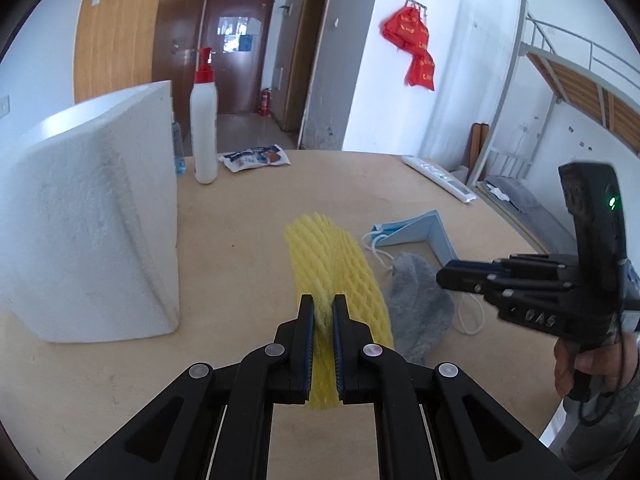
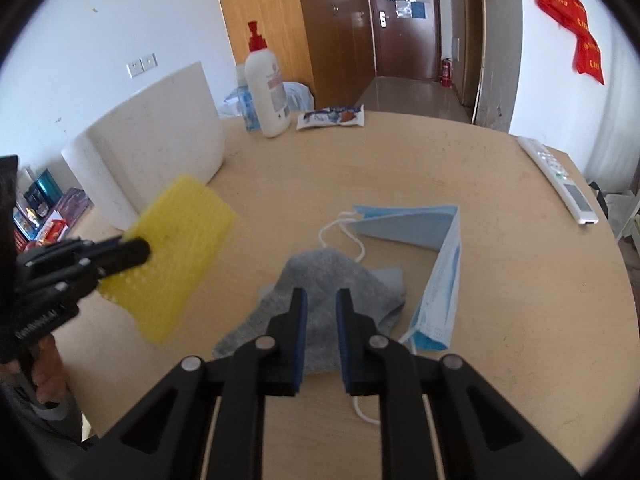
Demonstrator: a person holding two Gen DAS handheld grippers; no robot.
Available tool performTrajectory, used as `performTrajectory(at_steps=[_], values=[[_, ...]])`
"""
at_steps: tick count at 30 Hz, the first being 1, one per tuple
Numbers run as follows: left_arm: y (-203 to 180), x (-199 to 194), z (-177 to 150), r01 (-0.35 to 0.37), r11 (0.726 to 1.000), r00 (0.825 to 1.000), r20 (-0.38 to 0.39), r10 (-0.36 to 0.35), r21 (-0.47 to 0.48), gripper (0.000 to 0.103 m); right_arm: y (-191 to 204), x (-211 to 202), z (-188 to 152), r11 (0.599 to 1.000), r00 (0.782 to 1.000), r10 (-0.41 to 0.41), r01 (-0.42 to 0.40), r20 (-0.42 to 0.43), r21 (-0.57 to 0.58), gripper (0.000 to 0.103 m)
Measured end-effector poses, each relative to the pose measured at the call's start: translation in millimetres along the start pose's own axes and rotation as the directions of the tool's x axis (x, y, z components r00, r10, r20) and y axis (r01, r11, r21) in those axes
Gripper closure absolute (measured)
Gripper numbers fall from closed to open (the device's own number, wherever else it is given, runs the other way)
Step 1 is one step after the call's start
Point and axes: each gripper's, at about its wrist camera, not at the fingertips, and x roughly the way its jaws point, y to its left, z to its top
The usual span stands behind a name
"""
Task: Organize soft objects
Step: 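Lift the net sleeve and grey cloth and carry both over the foam box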
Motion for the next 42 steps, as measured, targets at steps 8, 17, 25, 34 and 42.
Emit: performTrajectory(at_steps=[8,17,25,34,42], values=[[3,-6,-1,-0.012,1.000,1.000,0.015,0.012,0.009,0.094,5,9,6,0.998,0.998,-0.059,0.059,-0.003,-0.025,0.032],[6,-7,-2,-0.019,1.000,1.000,0.022,0.019,-0.003,0.094,11,33,2,0.993,0.991,-0.106,0.101,-0.082,-0.066,0.048],[9,-9,-2,-0.022,1.000,0.999,0.026,0.022,-0.010,0.094,13,25,0,0.992,0.992,-0.105,0.099,-0.073,-0.079,0.091],[4,-32,4,-0.036,0.999,0.996,0.080,0.036,0.001,0.094,18,-39,10,0.997,0.993,-0.068,0.072,0.096,-0.033,0.091],[-7,-70,9,-0.073,0.997,0.984,0.166,0.069,0.017,0.094,34,-89,6,0.998,0.976,-0.043,0.054,0.213,-0.044,0.091]])
